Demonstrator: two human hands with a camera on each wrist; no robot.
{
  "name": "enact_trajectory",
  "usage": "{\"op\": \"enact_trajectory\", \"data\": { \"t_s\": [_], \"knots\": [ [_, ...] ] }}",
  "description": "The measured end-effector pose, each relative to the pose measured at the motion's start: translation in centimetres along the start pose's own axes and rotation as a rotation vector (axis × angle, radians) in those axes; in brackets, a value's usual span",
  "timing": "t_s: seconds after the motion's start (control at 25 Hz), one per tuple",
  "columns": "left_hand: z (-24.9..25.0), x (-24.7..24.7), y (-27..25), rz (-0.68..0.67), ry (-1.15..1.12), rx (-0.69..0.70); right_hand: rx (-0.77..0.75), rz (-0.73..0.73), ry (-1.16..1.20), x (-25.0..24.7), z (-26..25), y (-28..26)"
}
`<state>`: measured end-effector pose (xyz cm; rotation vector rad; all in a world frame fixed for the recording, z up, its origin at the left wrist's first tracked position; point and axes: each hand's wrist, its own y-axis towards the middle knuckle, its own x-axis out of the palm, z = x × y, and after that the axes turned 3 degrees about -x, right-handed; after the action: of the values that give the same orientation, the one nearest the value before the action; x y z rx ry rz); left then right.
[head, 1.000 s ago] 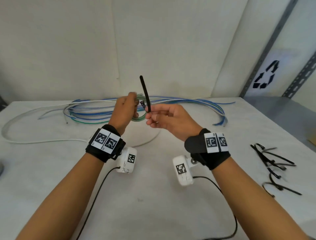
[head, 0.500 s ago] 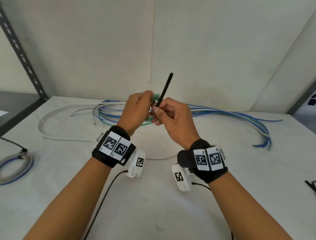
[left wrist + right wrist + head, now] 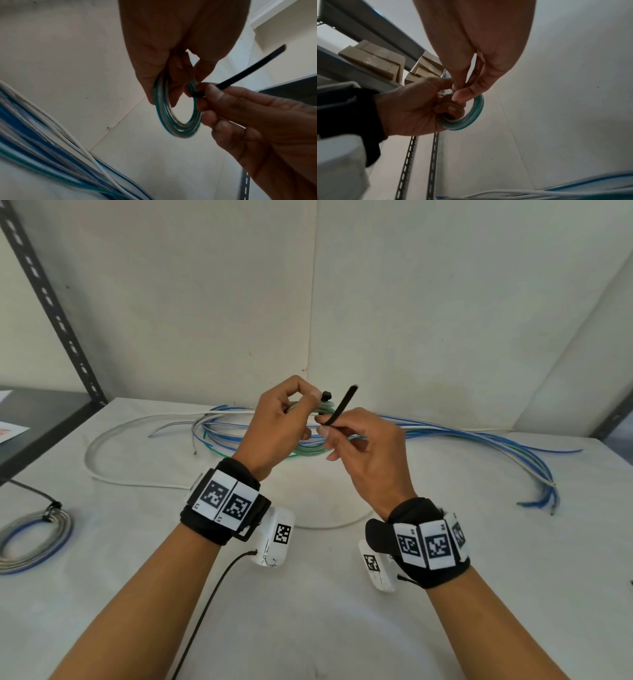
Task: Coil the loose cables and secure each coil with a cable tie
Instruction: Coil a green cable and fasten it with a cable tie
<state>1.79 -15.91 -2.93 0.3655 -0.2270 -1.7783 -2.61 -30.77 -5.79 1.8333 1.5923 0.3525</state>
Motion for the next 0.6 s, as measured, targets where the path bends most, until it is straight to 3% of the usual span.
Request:
{"op": "enact_trajectory", "data": {
  "t_s": [0.2,0.44,0.6],
  "knots": [
    [-0.2,-0.4,0.3,0.087,-0.001,0.062,0.163,-0.012,0.31,-0.5,-2.3,0.4],
    [0.3,0.2,0.0,0.093,0.028,0.131,0.454,-0.115,0.588,-0.7,-2.4,0.5],
    [0.6,0.6,-0.2,0.076,0.031,0.145,0.509,-0.198,0.694,-1.0,-2.0,0.5]
  ]
}}
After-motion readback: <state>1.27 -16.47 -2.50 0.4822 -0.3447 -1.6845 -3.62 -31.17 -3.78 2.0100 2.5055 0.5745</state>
